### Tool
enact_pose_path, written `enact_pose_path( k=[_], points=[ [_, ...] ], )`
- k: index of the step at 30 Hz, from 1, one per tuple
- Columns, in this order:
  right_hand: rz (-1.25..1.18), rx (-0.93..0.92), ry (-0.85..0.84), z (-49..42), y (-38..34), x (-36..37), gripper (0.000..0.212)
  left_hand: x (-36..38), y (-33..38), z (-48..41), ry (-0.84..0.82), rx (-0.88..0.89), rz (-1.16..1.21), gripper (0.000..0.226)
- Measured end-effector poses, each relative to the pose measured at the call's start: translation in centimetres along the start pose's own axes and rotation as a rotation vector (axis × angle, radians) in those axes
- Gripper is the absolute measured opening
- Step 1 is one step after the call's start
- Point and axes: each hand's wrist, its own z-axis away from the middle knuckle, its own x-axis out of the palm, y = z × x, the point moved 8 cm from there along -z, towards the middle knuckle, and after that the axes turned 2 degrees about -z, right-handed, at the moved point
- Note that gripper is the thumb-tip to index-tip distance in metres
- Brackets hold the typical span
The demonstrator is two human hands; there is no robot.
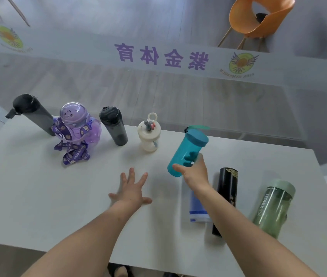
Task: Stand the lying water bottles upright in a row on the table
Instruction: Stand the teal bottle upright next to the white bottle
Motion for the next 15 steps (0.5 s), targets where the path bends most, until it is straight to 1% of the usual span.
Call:
enact_pose_path(
  k=[3, 7, 9, 13, 15],
  points=[
    [0.064, -0.082, 0.117, -1.4, 0.4, 1.8, 0.064, 0.1, -0.1, -0.2, -0.002, -0.002, -0.003, 0.109],
    [0.132, -0.13, 0.183, -2.7, 1.6, 3.3, 0.063, 0.0, 0.0, -0.3, -0.01, 0.0, -0.001, 0.107],
    [0.156, -0.171, 0.193, -2.8, 1.8, 3.8, 0.063, 0.0, 0.0, -0.3, -0.009, -0.002, -0.011, 0.105],
    [0.162, -0.212, 0.163, -2.8, 1.8, 4.1, 0.066, -0.1, -0.1, -0.1, -0.003, -0.002, -0.009, 0.106],
    [0.181, -0.247, 0.146, -2.5, 1.8, 3.7, 0.078, -0.1, -0.1, -0.2, -0.003, -0.001, -0.014, 0.106]
  ],
)
